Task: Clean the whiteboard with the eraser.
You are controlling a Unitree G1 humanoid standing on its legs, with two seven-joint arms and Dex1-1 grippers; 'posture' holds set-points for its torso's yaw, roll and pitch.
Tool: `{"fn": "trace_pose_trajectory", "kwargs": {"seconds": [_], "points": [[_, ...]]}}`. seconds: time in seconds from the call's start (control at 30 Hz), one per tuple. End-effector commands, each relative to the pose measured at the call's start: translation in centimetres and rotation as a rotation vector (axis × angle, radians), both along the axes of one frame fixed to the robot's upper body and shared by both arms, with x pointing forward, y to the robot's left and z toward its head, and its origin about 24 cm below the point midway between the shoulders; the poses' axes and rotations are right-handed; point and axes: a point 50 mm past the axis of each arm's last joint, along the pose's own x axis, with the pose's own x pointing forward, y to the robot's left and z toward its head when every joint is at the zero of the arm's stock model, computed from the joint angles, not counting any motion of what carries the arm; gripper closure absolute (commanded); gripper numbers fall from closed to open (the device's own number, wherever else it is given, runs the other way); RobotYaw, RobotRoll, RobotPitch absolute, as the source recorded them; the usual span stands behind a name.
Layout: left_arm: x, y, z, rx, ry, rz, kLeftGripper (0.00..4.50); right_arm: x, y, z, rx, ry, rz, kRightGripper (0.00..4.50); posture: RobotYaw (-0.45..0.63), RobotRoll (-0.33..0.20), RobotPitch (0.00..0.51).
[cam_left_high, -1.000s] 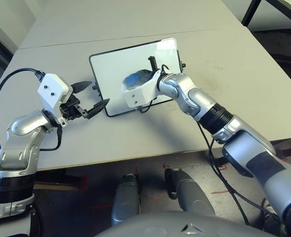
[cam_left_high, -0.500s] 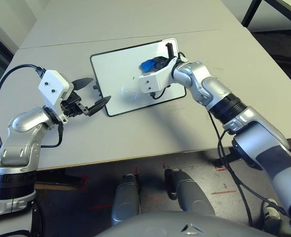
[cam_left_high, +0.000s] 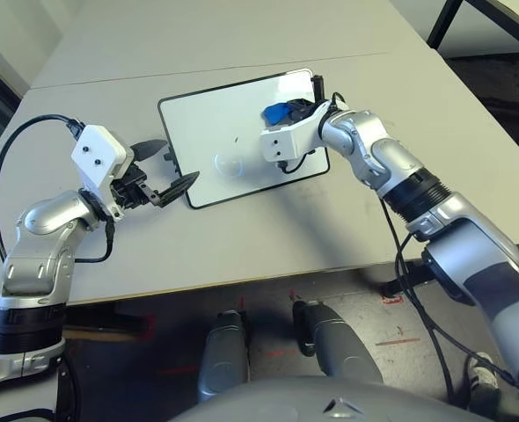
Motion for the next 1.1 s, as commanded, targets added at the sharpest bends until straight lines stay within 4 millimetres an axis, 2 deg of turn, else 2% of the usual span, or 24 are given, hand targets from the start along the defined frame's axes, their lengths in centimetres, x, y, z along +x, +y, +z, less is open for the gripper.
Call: {"fn": "trace_pose_trajectory", "kwargs": {"seconds": [0.03,0.3,0.53,0.8,1.1], "points": [[-0.2,0.2,-0.2,0.010,0.011,0.004,0.00,-1.0,1.6,-1.6,-0.010,0.075,0.053,4.36,-0.03,0.000,0.148],[-0.6,1.1,-0.2,0.019,0.014,0.038,0.00,-2.1,4.1,-1.0,-0.010,0.065,0.127,4.36,-0.02,0.000,0.151],[-0.9,1.4,-0.3,0.020,0.014,0.053,0.00,-3.5,5.9,-1.8,-0.037,0.093,0.207,4.36,0.00,0.000,0.152],[-1.0,1.2,-0.4,0.017,0.015,0.056,0.00,-3.6,6.1,-2.0,-0.054,0.095,0.225,4.36,0.00,0.000,0.147],[-0.6,0.9,-0.5,0.014,0.011,0.040,0.00,-1.6,3.5,-1.4,-0.058,0.075,0.109,4.36,-0.01,0.000,0.136]]}}
